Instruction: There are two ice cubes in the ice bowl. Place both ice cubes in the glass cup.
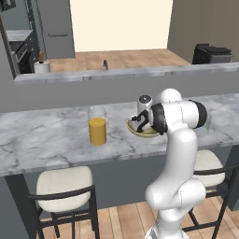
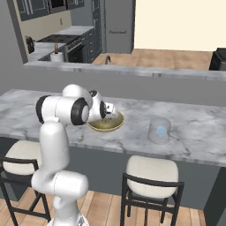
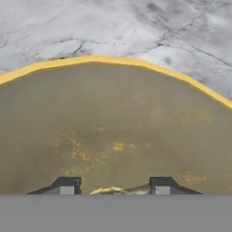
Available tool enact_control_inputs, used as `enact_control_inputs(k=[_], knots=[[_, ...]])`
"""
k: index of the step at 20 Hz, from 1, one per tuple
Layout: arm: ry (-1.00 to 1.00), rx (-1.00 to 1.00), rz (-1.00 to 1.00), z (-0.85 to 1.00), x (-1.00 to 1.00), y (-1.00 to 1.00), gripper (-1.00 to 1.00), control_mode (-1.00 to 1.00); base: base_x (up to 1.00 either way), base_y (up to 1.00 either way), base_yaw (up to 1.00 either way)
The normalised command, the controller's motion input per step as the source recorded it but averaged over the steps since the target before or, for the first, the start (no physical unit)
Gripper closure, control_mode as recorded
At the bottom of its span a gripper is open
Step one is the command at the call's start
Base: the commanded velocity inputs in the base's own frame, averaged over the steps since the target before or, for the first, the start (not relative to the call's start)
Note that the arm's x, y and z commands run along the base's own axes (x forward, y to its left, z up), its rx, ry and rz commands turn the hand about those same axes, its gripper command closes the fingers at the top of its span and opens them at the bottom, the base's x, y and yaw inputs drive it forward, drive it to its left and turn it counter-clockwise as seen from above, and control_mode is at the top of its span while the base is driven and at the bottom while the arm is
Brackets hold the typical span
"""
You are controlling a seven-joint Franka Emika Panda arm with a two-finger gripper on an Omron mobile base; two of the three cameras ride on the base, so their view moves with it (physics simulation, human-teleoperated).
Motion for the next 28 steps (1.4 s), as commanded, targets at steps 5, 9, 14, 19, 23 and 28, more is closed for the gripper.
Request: enact_control_inputs(k=[5,9,14,19,23,28], knots=[[-0.3,0.0,-0.02,0.96,-0.39,0.0,1.0,-1.0,0.0,0.0,0.0],[-0.27,0.03,-0.02,0.99,-0.52,0.0,1.0,-1.0,0.0,0.0,0.0],[-0.09,0.12,-0.02,0.81,-0.88,0.0,1.0,-1.0,0.0,0.0,0.0],[0.01,0.15,-0.09,0.84,-0.85,-0.08,1.0,-1.0,0.0,0.0,0.0],[0.12,0.15,-0.14,1.0,-0.38,-0.25,1.0,-1.0,0.0,0.0,0.0],[0.23,0.1,-0.15,0.95,-0.08,-0.22,1.0,-1.0,0.0,0.0,0.0]])
